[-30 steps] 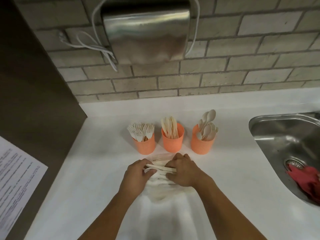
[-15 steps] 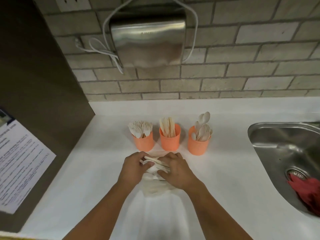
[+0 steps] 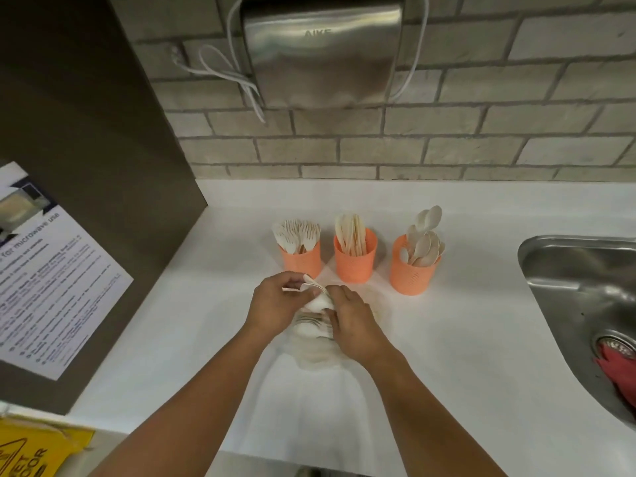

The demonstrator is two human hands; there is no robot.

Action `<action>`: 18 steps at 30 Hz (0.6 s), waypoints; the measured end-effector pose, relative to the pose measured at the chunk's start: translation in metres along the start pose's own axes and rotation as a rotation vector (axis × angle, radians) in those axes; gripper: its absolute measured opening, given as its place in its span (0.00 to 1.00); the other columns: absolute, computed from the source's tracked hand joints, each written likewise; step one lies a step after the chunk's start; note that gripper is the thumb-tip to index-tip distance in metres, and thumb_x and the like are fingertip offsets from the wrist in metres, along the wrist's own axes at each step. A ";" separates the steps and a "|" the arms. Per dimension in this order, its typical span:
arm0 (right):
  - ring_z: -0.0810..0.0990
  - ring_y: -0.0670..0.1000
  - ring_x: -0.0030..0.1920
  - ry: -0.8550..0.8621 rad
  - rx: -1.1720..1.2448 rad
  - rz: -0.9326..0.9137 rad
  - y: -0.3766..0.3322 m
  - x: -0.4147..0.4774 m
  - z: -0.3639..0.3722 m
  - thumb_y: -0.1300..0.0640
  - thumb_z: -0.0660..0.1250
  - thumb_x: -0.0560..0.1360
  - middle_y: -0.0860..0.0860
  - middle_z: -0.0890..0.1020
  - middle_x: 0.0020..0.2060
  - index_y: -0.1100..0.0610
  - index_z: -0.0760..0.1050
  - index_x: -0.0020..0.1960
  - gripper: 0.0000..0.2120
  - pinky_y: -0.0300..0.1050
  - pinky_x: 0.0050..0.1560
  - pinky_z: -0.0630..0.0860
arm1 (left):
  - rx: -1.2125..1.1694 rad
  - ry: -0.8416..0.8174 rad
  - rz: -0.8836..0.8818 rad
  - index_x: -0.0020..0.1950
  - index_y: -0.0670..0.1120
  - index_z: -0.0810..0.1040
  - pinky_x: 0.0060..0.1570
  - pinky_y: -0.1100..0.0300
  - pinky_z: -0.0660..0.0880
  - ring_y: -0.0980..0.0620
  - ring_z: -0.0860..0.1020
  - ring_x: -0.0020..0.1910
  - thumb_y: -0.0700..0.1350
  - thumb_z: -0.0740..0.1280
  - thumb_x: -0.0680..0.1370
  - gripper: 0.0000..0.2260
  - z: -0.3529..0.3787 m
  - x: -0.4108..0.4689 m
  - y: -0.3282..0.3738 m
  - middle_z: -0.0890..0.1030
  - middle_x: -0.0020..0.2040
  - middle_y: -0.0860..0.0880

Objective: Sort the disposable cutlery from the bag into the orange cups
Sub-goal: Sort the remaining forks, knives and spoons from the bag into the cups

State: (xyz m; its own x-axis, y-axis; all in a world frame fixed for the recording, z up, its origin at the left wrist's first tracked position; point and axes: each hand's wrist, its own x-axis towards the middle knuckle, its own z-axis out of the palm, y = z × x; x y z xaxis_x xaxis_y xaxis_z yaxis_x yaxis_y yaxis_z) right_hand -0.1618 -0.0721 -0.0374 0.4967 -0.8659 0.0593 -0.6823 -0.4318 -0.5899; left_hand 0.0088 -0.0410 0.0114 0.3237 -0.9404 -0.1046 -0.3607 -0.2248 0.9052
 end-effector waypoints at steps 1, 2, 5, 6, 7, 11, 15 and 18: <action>0.75 0.56 0.58 -0.002 0.003 0.005 0.000 0.000 0.001 0.60 0.61 0.80 0.51 0.75 0.60 0.53 0.68 0.70 0.18 0.57 0.56 0.73 | -0.066 0.003 -0.011 0.55 0.51 0.86 0.52 0.62 0.79 0.55 0.86 0.48 0.48 0.80 0.73 0.12 0.000 -0.003 0.002 0.87 0.50 0.52; 0.75 0.56 0.59 0.000 0.013 0.011 -0.001 0.000 0.002 0.60 0.60 0.81 0.51 0.75 0.61 0.54 0.67 0.71 0.19 0.57 0.56 0.73 | -0.124 0.007 -0.025 0.58 0.51 0.85 0.50 0.65 0.78 0.57 0.86 0.48 0.48 0.80 0.73 0.14 0.001 -0.006 0.006 0.87 0.52 0.52; 0.75 0.56 0.60 0.035 0.088 0.057 -0.003 0.000 0.001 0.61 0.59 0.80 0.52 0.76 0.61 0.53 0.66 0.71 0.19 0.59 0.60 0.73 | -0.261 0.068 -0.046 0.60 0.51 0.84 0.50 0.69 0.76 0.61 0.85 0.50 0.49 0.78 0.75 0.15 0.006 -0.016 0.014 0.86 0.55 0.55; 0.75 0.56 0.60 0.059 0.127 0.076 -0.003 0.000 0.001 0.61 0.59 0.80 0.52 0.76 0.61 0.52 0.66 0.71 0.19 0.59 0.61 0.73 | -0.277 0.120 -0.042 0.60 0.51 0.83 0.50 0.69 0.76 0.62 0.84 0.50 0.50 0.77 0.76 0.13 0.008 -0.019 0.015 0.85 0.54 0.56; 0.75 0.55 0.60 0.083 0.168 0.098 -0.003 0.001 0.001 0.61 0.59 0.81 0.51 0.76 0.61 0.52 0.66 0.70 0.18 0.58 0.61 0.73 | -0.275 0.181 -0.033 0.59 0.51 0.83 0.49 0.70 0.75 0.63 0.83 0.49 0.50 0.76 0.77 0.12 0.010 -0.022 0.014 0.85 0.54 0.56; 0.77 0.49 0.55 0.166 0.451 0.152 -0.007 0.003 -0.007 0.61 0.57 0.84 0.49 0.77 0.55 0.52 0.68 0.65 0.11 0.46 0.56 0.75 | -0.293 0.202 -0.092 0.61 0.52 0.81 0.54 0.65 0.78 0.58 0.83 0.51 0.49 0.71 0.81 0.09 0.013 -0.027 0.013 0.84 0.54 0.54; 0.75 0.40 0.46 0.115 0.696 0.182 -0.017 0.002 -0.024 0.60 0.55 0.86 0.41 0.76 0.46 0.54 0.68 0.68 0.12 0.36 0.49 0.70 | -0.263 -0.055 -0.177 0.68 0.53 0.81 0.60 0.52 0.81 0.53 0.85 0.51 0.53 0.69 0.81 0.15 0.020 -0.022 0.012 0.86 0.55 0.52; 0.78 0.40 0.47 0.079 0.783 0.199 -0.021 0.001 -0.028 0.59 0.55 0.86 0.41 0.79 0.47 0.50 0.70 0.70 0.15 0.40 0.51 0.72 | -0.212 -0.132 -0.107 0.67 0.59 0.82 0.60 0.52 0.81 0.55 0.85 0.53 0.59 0.68 0.79 0.17 0.027 -0.021 0.017 0.86 0.55 0.56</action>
State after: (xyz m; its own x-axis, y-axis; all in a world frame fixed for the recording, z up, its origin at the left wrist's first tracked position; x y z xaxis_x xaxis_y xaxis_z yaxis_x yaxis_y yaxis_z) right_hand -0.1619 -0.0709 -0.0024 0.3463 -0.9357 -0.0671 -0.1658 0.0094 -0.9861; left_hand -0.0276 -0.0314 0.0176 0.2283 -0.9424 -0.2442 -0.1351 -0.2791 0.9507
